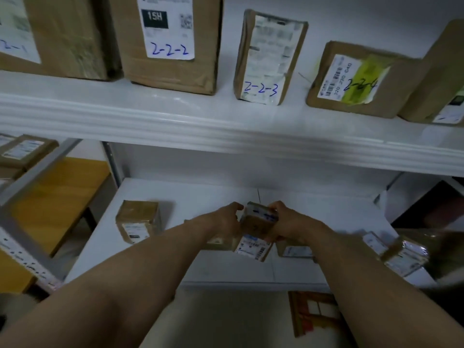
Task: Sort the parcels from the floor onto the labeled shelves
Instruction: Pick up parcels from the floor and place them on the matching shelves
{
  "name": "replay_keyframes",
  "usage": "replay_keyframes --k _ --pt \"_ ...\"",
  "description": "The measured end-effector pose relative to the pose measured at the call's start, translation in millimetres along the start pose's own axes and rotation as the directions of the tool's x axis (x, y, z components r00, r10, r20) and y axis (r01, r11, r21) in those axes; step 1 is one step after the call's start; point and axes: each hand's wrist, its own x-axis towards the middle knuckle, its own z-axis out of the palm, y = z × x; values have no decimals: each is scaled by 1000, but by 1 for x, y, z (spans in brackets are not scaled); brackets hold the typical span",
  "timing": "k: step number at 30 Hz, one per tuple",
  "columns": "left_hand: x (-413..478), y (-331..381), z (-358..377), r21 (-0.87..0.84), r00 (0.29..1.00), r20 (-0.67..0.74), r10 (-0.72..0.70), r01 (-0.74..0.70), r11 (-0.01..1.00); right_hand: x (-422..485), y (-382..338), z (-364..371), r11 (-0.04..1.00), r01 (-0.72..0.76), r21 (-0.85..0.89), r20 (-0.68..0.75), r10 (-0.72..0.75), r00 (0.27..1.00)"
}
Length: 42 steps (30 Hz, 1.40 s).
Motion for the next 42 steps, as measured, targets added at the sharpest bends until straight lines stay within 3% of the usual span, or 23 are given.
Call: replay_keyframes --k 4,13,17,33,36,42 --pt "48 16 23 67 1000 -7 5 -5 998 32 34 -16 990 -12 -139 -16 10 1000" --pt "109 11 59 54 976 -24 -218 219 974 105 89 1 956 76 -284 -44 -92 995" --pt "117 -8 62 -88 963 -64 -262 256 963 134 103 18 950 69 -303 -48 -88 995" --pt "141 -47 80 -108 971 29 -236 237 965 181 113 43 942 -16 -334 -32 6 999" --pt "135 -43 78 -98 974 17 -225 225 969 175 110 40 928 -39 -370 17 49 999" --pt "109 -38 57 -69 968 22 -250 251 965 146 80 31 854 -75 -515 -16 78 997"
